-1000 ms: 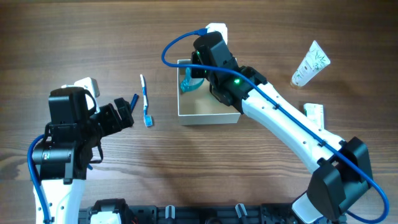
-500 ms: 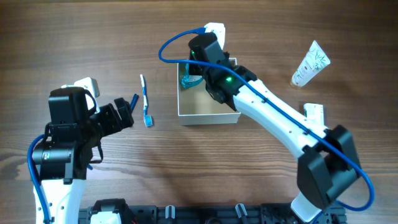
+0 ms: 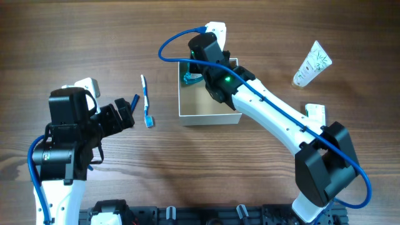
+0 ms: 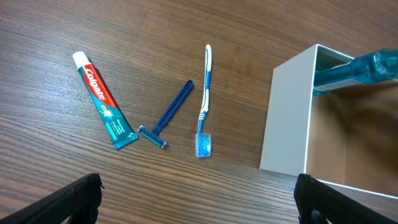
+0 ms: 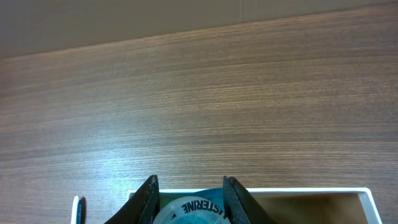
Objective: Pack container
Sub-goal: 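Carry the mouthwash bottle left and lower it into the white box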
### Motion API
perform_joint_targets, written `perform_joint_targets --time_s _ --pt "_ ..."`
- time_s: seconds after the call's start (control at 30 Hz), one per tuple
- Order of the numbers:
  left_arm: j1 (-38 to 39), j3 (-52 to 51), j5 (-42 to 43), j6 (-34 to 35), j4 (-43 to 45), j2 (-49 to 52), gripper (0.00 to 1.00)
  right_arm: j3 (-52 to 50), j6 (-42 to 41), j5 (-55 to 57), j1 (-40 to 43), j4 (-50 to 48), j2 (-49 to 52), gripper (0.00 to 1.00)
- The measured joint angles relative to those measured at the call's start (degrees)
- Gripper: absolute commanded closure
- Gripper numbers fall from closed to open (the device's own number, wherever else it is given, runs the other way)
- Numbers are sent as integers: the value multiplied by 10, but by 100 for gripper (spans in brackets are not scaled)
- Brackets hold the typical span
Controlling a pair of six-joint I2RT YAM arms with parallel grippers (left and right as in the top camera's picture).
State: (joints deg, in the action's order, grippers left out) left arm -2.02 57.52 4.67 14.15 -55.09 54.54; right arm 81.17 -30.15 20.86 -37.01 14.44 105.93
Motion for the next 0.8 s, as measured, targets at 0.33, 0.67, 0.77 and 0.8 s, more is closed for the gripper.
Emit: perform_joint_targets --time_s 0.33,0.67,0.77,0.8 --pt "0 0 0 0 0 0 0 2 0 4 1 -5 24 96" --pt "0 0 0 0 0 0 0 5 0 6 1 -5 27 73" --pt "0 0 0 0 0 0 0 5 0 6 1 -5 27 72" --pt "0 0 0 0 0 0 0 5 0 6 1 -5 27 69"
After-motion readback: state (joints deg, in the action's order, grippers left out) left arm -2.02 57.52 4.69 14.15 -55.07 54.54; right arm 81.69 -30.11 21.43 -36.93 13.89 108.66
